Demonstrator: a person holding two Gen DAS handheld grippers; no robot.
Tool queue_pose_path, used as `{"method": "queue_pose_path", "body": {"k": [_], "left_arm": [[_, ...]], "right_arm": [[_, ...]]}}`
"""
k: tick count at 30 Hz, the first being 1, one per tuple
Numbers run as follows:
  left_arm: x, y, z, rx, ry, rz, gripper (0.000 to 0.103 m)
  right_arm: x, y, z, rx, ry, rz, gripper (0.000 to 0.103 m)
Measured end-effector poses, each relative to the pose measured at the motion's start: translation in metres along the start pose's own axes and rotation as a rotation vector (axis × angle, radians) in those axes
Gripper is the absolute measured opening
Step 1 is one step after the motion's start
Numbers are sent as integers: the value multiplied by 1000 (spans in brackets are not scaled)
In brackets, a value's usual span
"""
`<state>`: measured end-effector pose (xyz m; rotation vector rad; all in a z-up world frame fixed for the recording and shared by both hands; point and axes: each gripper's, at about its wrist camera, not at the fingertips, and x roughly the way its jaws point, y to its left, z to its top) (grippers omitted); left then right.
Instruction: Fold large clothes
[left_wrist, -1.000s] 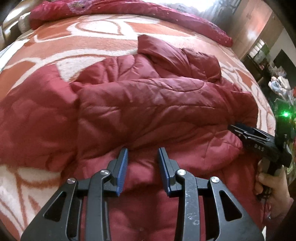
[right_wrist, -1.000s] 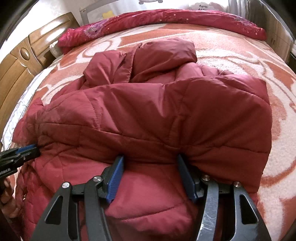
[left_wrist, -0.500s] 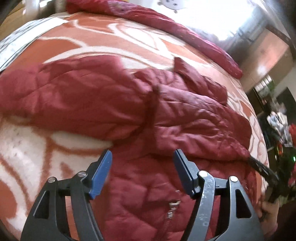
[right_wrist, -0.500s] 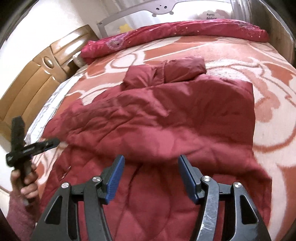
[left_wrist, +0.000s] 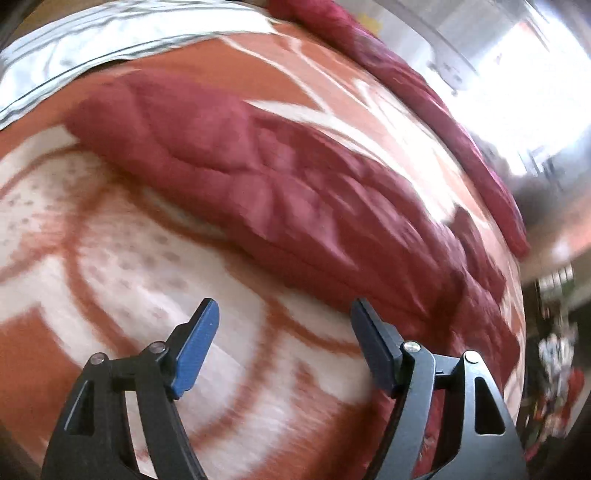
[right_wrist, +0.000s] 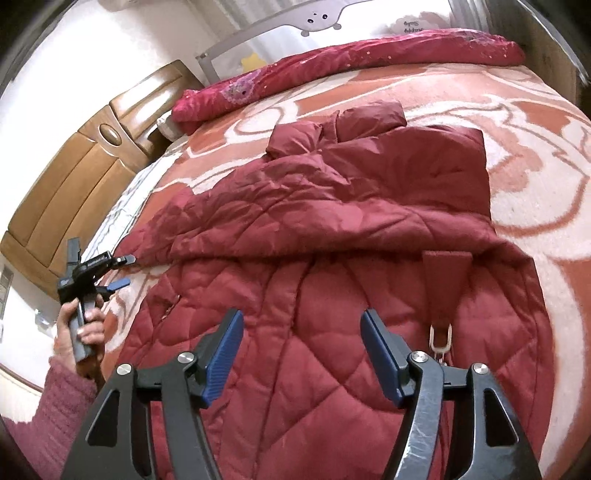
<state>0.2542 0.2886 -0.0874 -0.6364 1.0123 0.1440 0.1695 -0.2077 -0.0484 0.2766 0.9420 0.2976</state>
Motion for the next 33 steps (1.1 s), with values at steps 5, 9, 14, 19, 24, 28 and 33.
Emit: {"method": "queue_pose_path", "body": {"k": [5, 9, 14, 19, 24, 28, 33], "left_arm": [[13, 38, 26, -129, -30, 18, 74], [28, 62, 45, -225, -50, -12, 74], [45, 75, 63, -304, -88, -30, 74], [51, 69, 75, -288, -113, 40, 72], [50, 57, 86, -205, -118, 97, 17], [25, 38, 79, -126, -174, 99, 9], [-15, -3, 65, -15, -258, 31, 7]], "right_arm": [[-3, 2, -3, -1, -2, 7, 67], [-3, 3, -3, 0, -2, 13, 67], [1, 3, -5, 3, 16, 26, 67], [4, 3, -7, 5, 23, 27, 67], [4, 0, -6, 11, 24, 28, 67], [6, -5, -5, 13, 25, 24, 67], [9, -13, -3, 33, 26, 22, 67]]}}
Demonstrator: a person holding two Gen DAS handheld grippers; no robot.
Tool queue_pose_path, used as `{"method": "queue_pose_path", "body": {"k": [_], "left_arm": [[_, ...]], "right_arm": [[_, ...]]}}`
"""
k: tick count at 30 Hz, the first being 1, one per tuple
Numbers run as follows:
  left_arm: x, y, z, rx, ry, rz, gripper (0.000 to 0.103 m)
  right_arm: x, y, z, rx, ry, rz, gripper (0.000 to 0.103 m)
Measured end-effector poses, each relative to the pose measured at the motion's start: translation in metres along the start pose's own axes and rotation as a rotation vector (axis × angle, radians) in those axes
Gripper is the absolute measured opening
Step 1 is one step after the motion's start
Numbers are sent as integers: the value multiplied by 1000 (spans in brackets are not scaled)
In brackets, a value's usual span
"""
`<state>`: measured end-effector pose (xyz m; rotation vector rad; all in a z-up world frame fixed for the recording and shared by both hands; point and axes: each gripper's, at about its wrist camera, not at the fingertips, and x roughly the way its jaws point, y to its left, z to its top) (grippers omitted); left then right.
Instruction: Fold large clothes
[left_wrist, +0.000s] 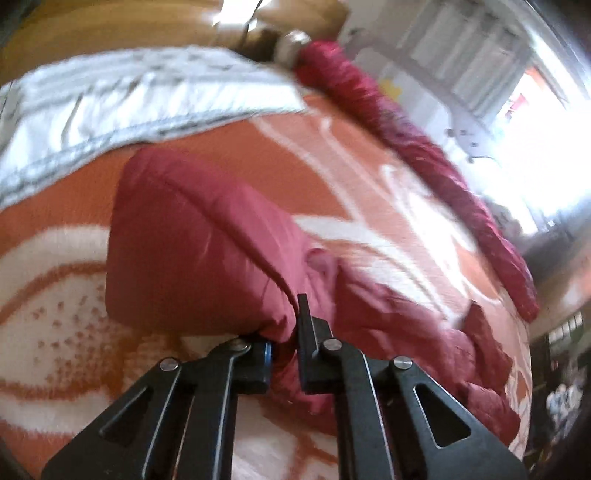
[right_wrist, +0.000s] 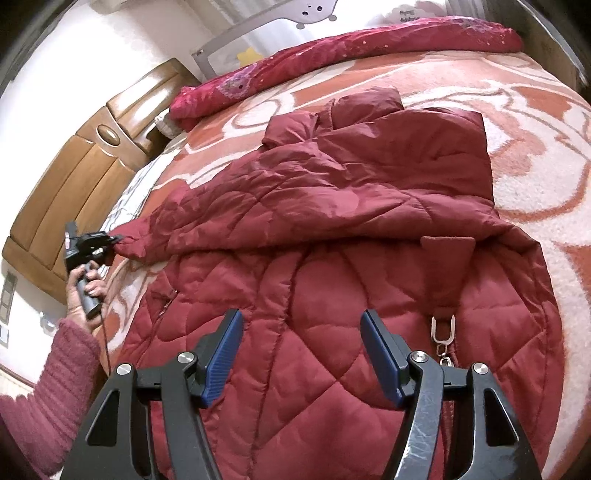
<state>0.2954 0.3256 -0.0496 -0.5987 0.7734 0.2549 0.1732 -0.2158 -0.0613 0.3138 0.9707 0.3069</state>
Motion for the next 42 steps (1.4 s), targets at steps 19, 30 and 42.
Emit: {"method": "queue_pose_path", "body": {"k": [19, 30, 42], "left_arm": [[-78, -173, -64, 339, -37, -333, 6], [-79, -263, -129, 514, 52, -465, 6], [-57, -328, -202, 706, 129, -450, 6]], "right_arm": [[-19, -16, 0, 47, -38, 27, 67], [-33, -38, 8, 113, -84, 59, 67], [-49, -75, 31, 199, -142, 91, 69]]}}
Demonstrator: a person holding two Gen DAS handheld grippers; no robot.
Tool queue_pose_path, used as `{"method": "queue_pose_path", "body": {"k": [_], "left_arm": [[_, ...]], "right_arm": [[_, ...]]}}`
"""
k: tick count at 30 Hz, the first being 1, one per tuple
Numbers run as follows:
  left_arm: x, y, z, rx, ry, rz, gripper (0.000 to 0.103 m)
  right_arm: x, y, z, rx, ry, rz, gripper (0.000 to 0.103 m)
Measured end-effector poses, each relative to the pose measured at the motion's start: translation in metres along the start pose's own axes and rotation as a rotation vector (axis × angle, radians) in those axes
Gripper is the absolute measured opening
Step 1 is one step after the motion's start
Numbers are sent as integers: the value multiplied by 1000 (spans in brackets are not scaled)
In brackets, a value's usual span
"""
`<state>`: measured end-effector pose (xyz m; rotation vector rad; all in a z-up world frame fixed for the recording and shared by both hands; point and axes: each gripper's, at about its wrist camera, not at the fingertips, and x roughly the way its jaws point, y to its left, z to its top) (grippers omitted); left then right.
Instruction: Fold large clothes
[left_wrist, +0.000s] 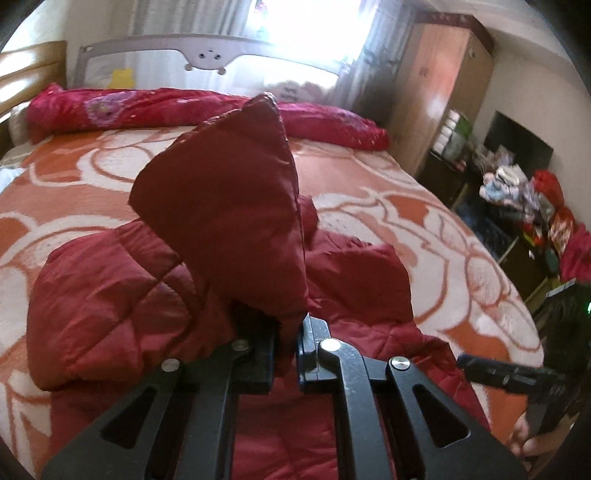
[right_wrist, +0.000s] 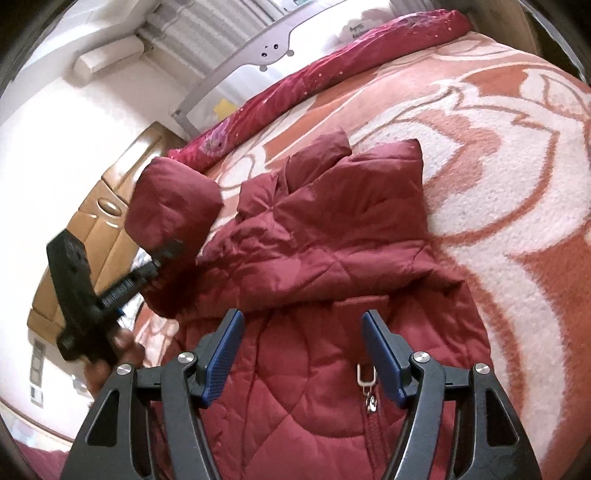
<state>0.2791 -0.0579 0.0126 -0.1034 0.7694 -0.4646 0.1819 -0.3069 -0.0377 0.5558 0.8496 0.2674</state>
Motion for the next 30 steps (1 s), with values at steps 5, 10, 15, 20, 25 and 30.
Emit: {"method": "queue_pose_path", "body": {"k": [5, 10, 15, 20, 25, 30], "left_arm": [[27, -21, -11, 76, 49, 25, 6], [55, -34, -32, 143, 120, 41, 6], [67, -39, -43, 182, 166, 41, 7], [65, -39, -44, 192, 173, 44, 8], [68, -47, -50, 228, 175, 46, 12], [64, -49, -54, 229, 182, 19, 24]], "right_arm": [[5, -8, 12, 46, -8, 50, 69], [16, -19, 20, 119, -8, 94, 69], [40, -26, 34, 185, 24, 173, 76], [68, -32, 51, 273, 42, 272, 85], [97, -33, 68, 340, 74, 313, 90], [115, -30, 75, 325, 113, 265, 85]]}}
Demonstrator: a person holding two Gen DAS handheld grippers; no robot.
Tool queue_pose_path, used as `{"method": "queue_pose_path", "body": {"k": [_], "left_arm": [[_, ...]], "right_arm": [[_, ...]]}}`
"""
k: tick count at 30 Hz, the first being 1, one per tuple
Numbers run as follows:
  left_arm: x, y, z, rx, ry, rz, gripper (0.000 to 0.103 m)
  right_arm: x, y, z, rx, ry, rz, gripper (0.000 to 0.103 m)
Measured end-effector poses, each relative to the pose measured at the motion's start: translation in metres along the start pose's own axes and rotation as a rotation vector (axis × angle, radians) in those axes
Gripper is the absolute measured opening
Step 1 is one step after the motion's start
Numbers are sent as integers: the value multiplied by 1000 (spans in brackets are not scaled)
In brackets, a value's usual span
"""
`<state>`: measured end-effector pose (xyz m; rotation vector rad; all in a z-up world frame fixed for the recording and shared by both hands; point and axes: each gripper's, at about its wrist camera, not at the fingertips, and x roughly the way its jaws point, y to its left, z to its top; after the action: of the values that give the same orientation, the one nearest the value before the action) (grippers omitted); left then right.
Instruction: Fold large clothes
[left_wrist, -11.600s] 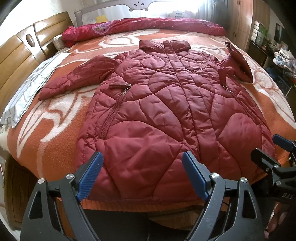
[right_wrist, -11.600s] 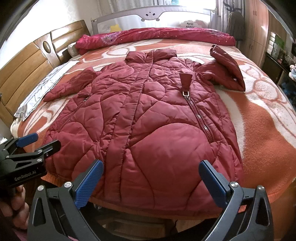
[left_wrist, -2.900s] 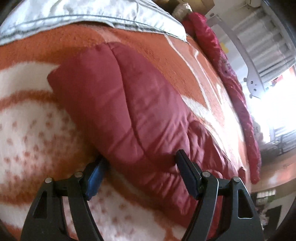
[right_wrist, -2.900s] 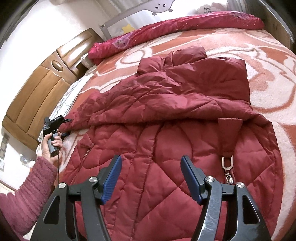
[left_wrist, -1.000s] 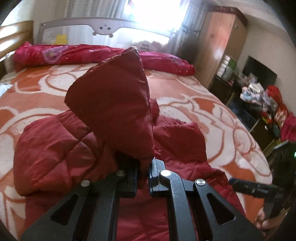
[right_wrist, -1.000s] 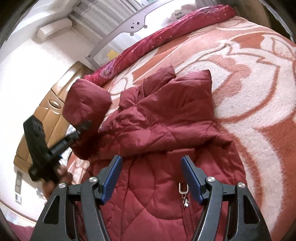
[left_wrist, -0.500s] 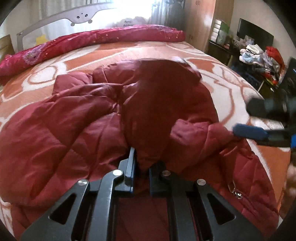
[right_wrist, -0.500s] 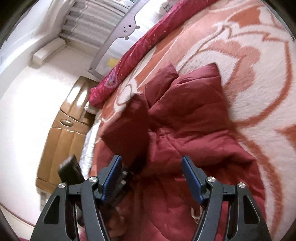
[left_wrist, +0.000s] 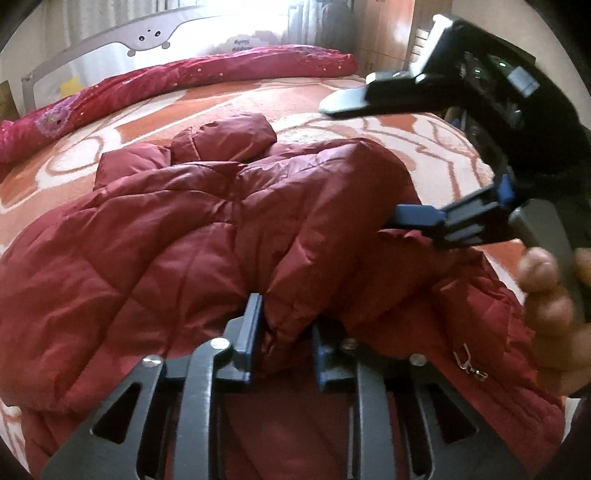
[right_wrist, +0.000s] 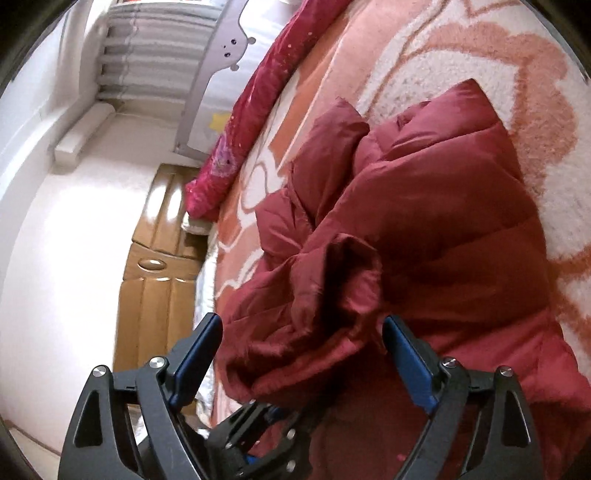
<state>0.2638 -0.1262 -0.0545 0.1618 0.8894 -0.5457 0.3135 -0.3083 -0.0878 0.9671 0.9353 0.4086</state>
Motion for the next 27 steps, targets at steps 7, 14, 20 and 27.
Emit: {"method": "queue_pose_path", "body": {"k": [7, 14, 20, 27], "left_arm": [[-20, 13, -5, -46, 23, -72, 30], [-71, 66, -4, -166, -66, 3, 30], [-71, 142, 5, -321, -69, 95, 30], [-33, 162, -14, -343, 35, 79, 31]], "right_arm": [[-1, -3, -7, -75, 23, -133, 13], [-31, 18, -4, -178, -41, -156, 9], [-53, 32, 5, -255, -84, -189, 9], [-29, -5, 9, -247, -52, -286, 9]]}}
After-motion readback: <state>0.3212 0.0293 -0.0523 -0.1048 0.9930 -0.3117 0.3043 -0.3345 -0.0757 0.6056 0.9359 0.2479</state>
